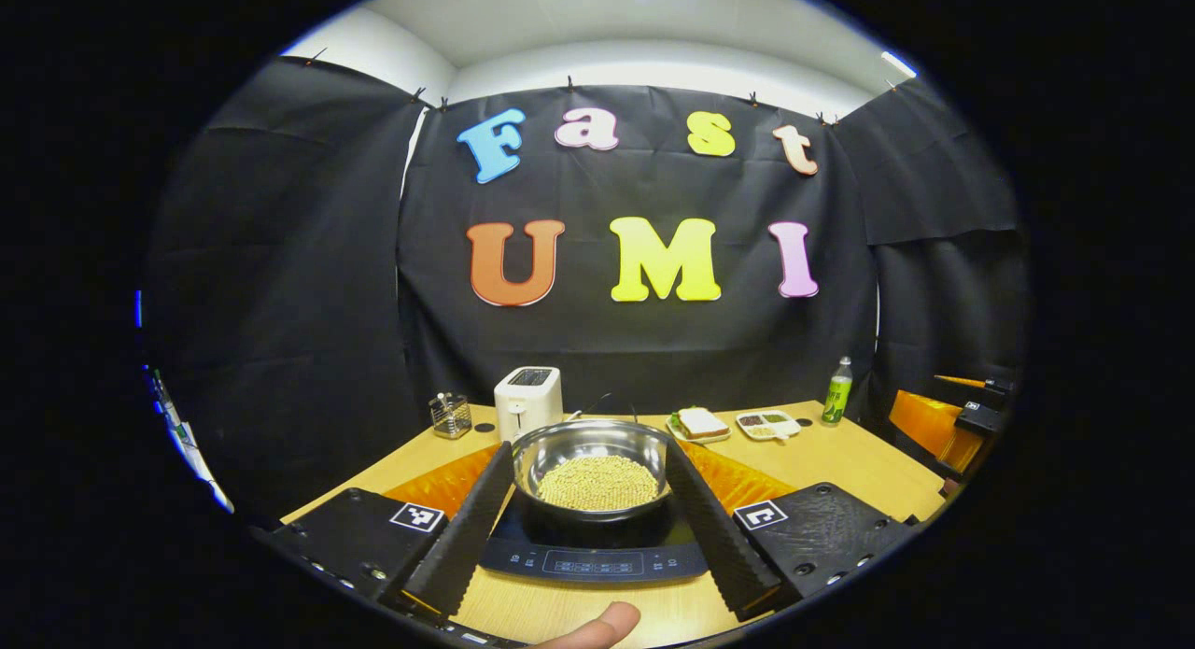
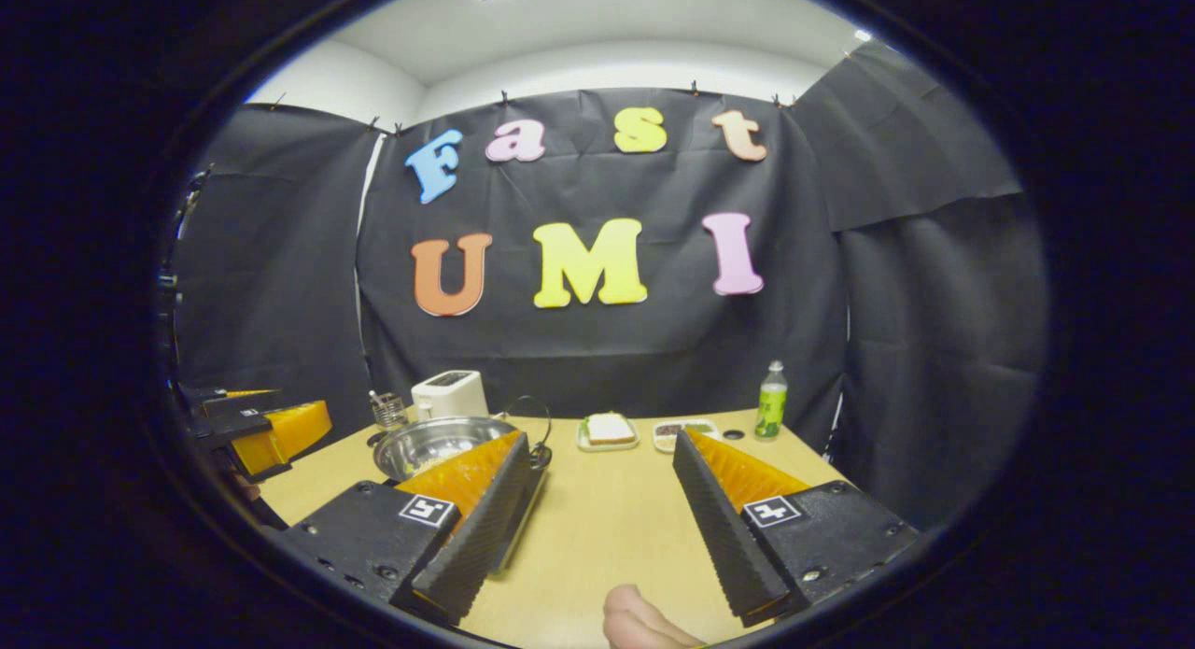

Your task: First push the handle of the pot to place it horizontally, then grasp the pot with both hands and set it on the induction cooktop.

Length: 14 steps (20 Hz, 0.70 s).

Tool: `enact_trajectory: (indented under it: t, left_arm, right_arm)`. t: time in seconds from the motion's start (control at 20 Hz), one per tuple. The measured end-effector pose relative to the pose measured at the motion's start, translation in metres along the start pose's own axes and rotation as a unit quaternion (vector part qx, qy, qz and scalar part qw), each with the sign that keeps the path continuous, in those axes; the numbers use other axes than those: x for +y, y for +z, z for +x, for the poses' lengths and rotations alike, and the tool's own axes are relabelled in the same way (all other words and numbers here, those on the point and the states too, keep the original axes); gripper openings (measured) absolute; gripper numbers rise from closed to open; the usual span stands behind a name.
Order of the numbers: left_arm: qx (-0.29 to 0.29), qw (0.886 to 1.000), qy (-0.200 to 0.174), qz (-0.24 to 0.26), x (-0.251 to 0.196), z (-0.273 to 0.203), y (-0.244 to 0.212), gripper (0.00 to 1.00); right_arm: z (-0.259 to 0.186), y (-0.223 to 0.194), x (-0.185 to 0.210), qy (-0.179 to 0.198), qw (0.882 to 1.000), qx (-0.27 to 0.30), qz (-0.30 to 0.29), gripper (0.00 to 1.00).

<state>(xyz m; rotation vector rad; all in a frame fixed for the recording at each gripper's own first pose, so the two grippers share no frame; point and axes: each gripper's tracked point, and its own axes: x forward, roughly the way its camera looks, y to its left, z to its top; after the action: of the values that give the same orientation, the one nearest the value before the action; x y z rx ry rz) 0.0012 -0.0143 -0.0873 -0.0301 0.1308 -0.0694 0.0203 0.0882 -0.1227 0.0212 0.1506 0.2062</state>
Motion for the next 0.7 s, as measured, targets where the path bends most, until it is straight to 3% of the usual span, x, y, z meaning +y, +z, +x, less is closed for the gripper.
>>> enact_trajectory:
  t: [0.1, 0.2, 0.55, 0.7]
  left_arm:
    - [-0.018, 1.000, 0.004, 0.003, -0.007, -0.012, 0.016, 1.00]
    - [-0.032, 0.999, 0.012, 0.003, -0.013, -0.021, 0.031, 0.97]
    - [-0.054, 0.998, 0.024, 0.004, -0.028, -0.043, 0.046, 0.97]
    - [-0.066, 0.998, 0.012, -0.004, -0.040, -0.049, 0.048, 0.96]
  right_arm:
    - [-0.021, 0.024, -0.015, -0.019, 0.999, -0.035, -0.012, 0.97]
    - [-0.039, 0.036, -0.025, -0.032, 0.998, -0.051, -0.025, 0.96]
    - [-0.069, 0.040, -0.055, -0.056, 0.997, -0.045, -0.029, 0.96]
    - [-0.074, 0.037, -0.066, -0.066, 0.997, -0.042, -0.022, 0.96]
